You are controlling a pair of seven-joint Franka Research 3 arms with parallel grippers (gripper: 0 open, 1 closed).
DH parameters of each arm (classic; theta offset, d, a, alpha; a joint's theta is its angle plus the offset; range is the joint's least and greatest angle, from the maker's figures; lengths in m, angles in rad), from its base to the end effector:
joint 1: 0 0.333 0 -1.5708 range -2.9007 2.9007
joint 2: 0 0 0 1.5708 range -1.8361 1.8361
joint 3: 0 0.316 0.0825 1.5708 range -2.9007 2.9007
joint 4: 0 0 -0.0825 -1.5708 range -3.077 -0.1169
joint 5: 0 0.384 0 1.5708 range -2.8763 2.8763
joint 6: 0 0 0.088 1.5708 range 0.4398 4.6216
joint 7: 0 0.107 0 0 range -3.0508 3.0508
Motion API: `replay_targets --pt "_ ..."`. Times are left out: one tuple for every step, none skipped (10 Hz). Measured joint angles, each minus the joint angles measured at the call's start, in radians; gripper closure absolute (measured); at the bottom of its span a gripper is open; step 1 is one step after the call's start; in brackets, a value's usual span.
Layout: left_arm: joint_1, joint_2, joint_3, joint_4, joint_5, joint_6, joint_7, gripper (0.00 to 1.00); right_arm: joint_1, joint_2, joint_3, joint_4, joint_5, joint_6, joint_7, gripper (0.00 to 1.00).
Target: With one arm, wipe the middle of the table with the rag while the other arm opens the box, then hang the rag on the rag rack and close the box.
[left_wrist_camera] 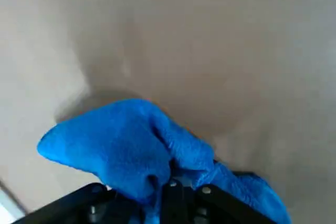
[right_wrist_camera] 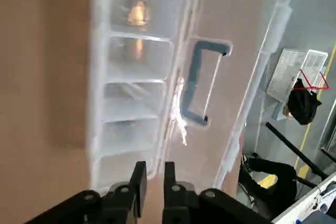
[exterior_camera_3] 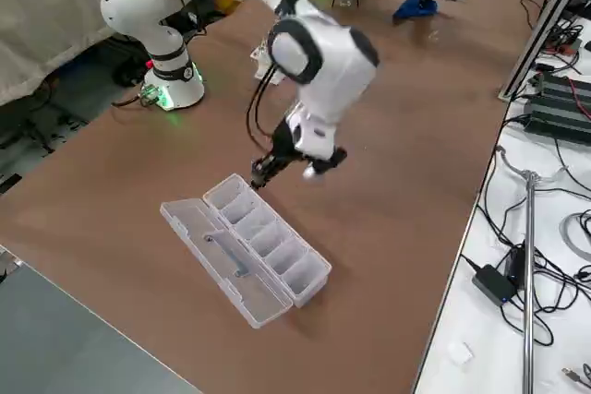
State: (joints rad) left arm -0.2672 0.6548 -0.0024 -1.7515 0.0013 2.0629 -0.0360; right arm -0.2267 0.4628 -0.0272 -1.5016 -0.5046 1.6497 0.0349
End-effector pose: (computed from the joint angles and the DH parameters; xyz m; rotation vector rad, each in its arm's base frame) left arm 0.6010 -0.1659 0.1736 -3.0248 0.3558 0.5221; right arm 0.6241 -0.2091 0.3910 2.6219 -0.2177 -0.4894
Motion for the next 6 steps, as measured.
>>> replay_targets --pt "0.030 -0.002 0.000 -0.003 0.015 -0.025 0.024 0.89 0.001 -0.017 0.056 0.014 0.037 -0.024 0.000 0.59" --pt "0.052 -0.003 0.000 -0.006 0.020 -0.038 0.046 0.89 0.004 -0.022 0.090 0.033 0.126 -0.046 0.002 0.42" --pt "0.071 -0.003 0.000 -0.006 0.020 -0.045 0.065 0.89 0.005 -0.030 0.100 0.056 0.223 -0.059 0.002 0.28" --pt "0.081 -0.006 -0.001 -0.003 0.020 -0.050 0.078 0.89 0.006 -0.049 0.108 0.080 0.306 -0.061 0.001 0.12" --pt "0.080 -0.019 -0.007 0.007 0.021 -0.055 0.079 0.89 0.007 -0.080 0.123 0.100 0.380 -0.064 0.001 0.00" --pt "0.079 -0.046 -0.021 0.031 0.020 -0.073 0.079 0.89 0.008 -0.118 0.135 0.108 0.466 -0.065 0.001 0.00"
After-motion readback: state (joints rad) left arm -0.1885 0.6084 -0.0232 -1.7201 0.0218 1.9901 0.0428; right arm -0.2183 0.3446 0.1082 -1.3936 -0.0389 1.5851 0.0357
